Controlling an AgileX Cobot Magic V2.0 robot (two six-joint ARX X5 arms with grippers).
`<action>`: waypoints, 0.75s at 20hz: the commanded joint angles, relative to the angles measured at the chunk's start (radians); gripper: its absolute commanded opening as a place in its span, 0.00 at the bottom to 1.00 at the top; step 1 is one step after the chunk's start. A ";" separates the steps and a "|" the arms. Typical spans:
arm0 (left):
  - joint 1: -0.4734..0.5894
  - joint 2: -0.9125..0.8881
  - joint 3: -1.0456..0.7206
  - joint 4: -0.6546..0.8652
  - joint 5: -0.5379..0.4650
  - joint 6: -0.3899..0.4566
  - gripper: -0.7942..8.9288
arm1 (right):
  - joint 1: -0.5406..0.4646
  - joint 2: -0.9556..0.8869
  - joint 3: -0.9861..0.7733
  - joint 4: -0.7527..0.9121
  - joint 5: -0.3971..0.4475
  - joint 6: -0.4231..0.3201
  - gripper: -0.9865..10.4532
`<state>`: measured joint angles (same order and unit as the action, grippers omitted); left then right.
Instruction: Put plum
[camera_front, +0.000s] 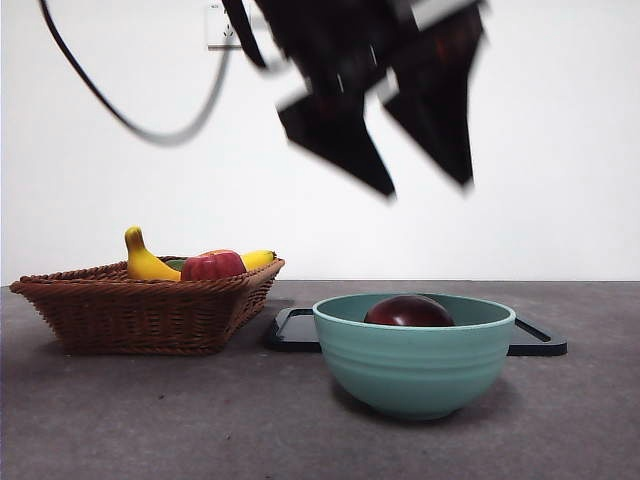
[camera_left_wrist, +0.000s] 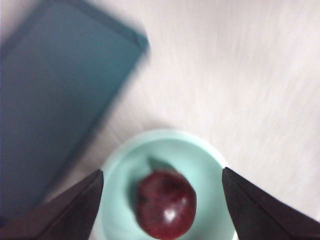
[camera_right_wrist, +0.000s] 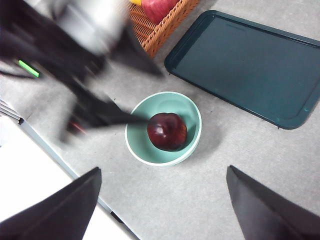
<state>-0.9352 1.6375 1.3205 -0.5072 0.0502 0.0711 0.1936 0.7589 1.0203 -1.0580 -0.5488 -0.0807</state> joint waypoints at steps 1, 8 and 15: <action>0.031 -0.088 0.021 -0.012 -0.003 -0.042 0.48 | 0.003 0.005 0.019 0.006 0.000 0.002 0.44; 0.214 -0.371 -0.013 -0.169 0.003 -0.088 0.47 | 0.003 0.005 0.019 0.006 0.000 0.002 0.44; 0.294 -0.651 -0.329 -0.151 0.200 -0.121 0.47 | 0.003 0.005 0.019 0.006 0.000 0.002 0.44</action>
<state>-0.6361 0.9771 0.9840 -0.6685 0.2447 -0.0422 0.1936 0.7589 1.0203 -1.0580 -0.5488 -0.0807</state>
